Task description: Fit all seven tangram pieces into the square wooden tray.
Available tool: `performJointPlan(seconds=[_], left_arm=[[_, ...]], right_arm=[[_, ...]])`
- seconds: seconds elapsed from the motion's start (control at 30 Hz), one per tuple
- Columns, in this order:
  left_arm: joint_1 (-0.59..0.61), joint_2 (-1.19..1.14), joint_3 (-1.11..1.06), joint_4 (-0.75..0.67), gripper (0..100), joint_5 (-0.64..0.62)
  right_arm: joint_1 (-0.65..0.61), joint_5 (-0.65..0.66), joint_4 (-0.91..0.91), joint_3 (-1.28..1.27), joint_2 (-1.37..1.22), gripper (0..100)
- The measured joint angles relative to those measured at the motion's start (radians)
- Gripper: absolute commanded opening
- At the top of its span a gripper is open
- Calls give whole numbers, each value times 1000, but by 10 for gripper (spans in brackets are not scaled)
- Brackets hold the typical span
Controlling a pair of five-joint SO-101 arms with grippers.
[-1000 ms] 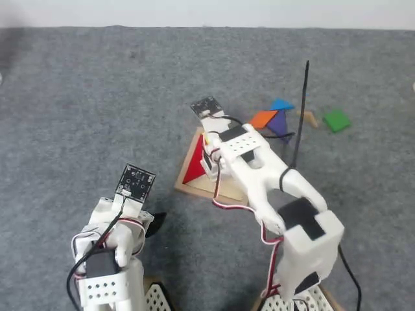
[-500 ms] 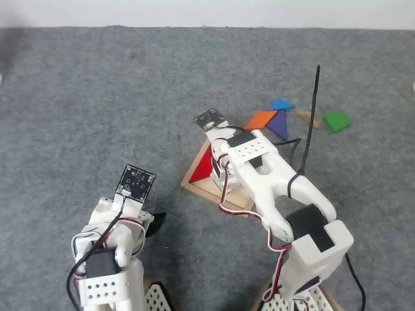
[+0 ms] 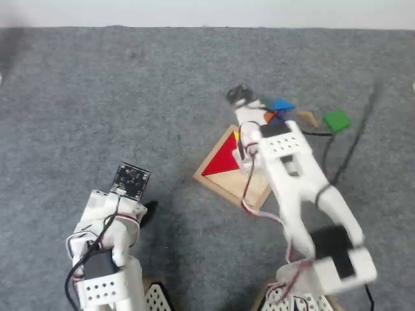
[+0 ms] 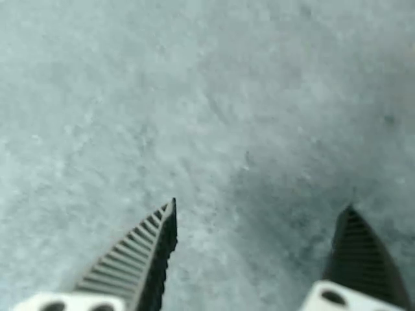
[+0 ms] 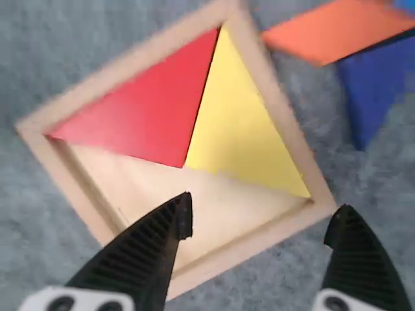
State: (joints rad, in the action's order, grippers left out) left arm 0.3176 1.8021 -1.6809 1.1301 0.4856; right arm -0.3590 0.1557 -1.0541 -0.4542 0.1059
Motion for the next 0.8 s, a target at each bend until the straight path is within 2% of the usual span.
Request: performJointPlan(seconds=[0.23, 0.4, 0.53, 0.7, 0.8], left_arm=[[2, 0, 183, 11, 368, 0], [-51, -101, 404, 46, 368, -9], [-75, -399, 631, 52, 368, -63], [-158, -927, 1010, 126, 368, -98], [-222, -1224, 1238, 143, 368, -132]], right_arm=[[9, -69, 11, -183, 308, 340], [115, -84, 163, -394, 439, 340], [158, -86, 255, -511, 454, 340], [184, -86, 273, -522, 456, 340], [244, -114, 275, -523, 456, 339]])
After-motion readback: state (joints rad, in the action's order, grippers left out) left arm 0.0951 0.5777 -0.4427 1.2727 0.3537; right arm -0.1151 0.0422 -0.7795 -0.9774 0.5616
